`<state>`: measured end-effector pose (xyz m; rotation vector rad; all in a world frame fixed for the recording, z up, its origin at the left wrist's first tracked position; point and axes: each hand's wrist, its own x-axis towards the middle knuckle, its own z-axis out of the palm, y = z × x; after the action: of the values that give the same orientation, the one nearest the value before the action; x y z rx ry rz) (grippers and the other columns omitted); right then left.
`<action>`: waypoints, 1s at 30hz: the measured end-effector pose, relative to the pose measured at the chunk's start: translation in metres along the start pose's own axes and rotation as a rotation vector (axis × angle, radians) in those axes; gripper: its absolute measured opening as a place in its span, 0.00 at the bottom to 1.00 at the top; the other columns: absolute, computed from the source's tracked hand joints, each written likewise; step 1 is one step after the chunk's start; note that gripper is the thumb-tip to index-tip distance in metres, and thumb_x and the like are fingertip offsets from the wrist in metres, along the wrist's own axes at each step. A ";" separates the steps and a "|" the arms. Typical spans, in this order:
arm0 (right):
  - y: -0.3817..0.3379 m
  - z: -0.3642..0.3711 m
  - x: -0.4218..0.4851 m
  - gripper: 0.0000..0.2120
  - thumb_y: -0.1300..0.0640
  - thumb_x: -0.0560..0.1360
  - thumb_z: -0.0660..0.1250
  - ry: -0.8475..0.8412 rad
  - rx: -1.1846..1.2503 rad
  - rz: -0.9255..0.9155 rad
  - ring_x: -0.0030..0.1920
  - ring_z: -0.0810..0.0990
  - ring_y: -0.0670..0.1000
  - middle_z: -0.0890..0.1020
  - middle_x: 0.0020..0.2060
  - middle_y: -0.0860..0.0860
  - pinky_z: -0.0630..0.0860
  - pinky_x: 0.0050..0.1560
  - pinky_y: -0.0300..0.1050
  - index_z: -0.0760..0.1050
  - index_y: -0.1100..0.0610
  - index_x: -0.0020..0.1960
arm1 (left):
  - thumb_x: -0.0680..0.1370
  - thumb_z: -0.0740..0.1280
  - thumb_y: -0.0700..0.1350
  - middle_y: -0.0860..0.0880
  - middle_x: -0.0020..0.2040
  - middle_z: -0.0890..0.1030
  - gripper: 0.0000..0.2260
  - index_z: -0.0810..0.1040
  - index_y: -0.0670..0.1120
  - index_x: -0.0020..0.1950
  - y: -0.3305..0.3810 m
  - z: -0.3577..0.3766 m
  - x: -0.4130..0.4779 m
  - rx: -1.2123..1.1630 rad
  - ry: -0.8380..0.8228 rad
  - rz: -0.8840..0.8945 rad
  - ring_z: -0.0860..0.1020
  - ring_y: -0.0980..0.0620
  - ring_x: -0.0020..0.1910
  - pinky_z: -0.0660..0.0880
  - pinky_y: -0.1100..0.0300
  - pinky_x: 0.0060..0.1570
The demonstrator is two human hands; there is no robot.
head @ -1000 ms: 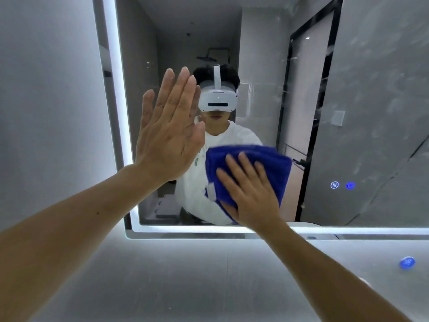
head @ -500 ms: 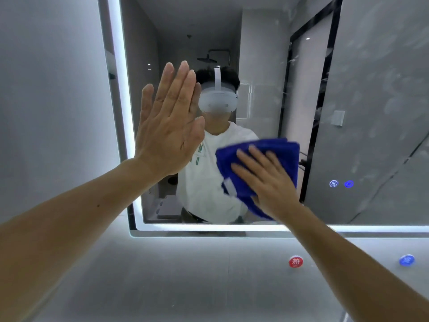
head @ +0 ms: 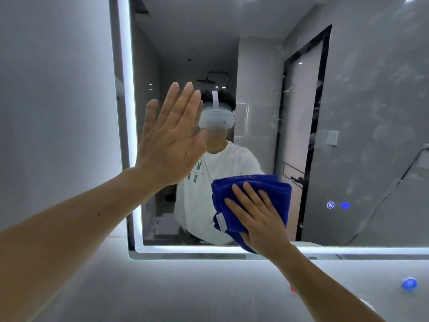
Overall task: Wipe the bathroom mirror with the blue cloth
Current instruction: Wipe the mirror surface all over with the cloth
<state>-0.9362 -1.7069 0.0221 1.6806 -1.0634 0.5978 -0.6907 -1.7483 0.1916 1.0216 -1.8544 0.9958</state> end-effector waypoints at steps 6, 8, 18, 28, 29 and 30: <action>0.040 -0.040 0.093 0.27 0.47 0.80 0.54 0.081 0.138 0.243 0.79 0.53 0.55 0.60 0.77 0.53 0.47 0.78 0.55 0.61 0.56 0.77 | 0.83 0.45 0.57 0.46 0.80 0.42 0.29 0.45 0.46 0.80 -0.009 -0.003 0.018 -0.173 0.002 0.046 0.41 0.45 0.79 0.48 0.40 0.76; 0.061 -0.059 0.145 0.26 0.49 0.81 0.54 0.139 0.167 0.313 0.78 0.53 0.55 0.61 0.77 0.53 0.47 0.78 0.55 0.62 0.57 0.77 | 0.83 0.48 0.58 0.46 0.81 0.47 0.30 0.50 0.44 0.81 -0.017 -0.011 0.019 -0.146 0.102 0.081 0.43 0.46 0.80 0.50 0.39 0.75; 0.103 -0.101 0.282 0.27 0.47 0.82 0.55 0.237 0.164 0.446 0.79 0.48 0.51 0.55 0.79 0.50 0.42 0.78 0.50 0.57 0.53 0.79 | 0.81 0.47 0.56 0.49 0.80 0.52 0.29 0.55 0.45 0.80 -0.031 -0.064 0.058 -0.186 0.216 0.055 0.46 0.50 0.80 0.46 0.45 0.77; 0.051 -0.051 0.143 0.27 0.46 0.81 0.53 0.068 0.120 0.203 0.78 0.53 0.50 0.59 0.78 0.48 0.55 0.74 0.55 0.57 0.52 0.78 | 0.81 0.51 0.55 0.51 0.80 0.51 0.29 0.55 0.47 0.80 -0.037 -0.073 0.082 -0.186 0.221 0.067 0.44 0.54 0.79 0.39 0.53 0.77; 0.056 -0.054 0.147 0.27 0.46 0.80 0.52 0.055 0.123 0.180 0.78 0.53 0.49 0.59 0.78 0.48 0.55 0.74 0.55 0.58 0.52 0.78 | 0.81 0.51 0.55 0.52 0.81 0.50 0.29 0.54 0.47 0.80 -0.038 -0.073 0.086 -0.177 0.220 0.074 0.43 0.54 0.79 0.37 0.54 0.76; 0.063 -0.059 0.157 0.27 0.47 0.80 0.52 0.051 0.130 0.168 0.79 0.53 0.49 0.59 0.78 0.48 0.54 0.75 0.54 0.58 0.52 0.78 | 0.81 0.50 0.55 0.52 0.81 0.49 0.29 0.54 0.47 0.80 -0.038 -0.073 0.091 -0.169 0.220 0.080 0.42 0.55 0.79 0.37 0.54 0.76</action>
<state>-0.9079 -1.7148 0.1985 1.6883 -1.1572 0.8289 -0.6718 -1.7235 0.3103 0.7133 -1.7736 0.9393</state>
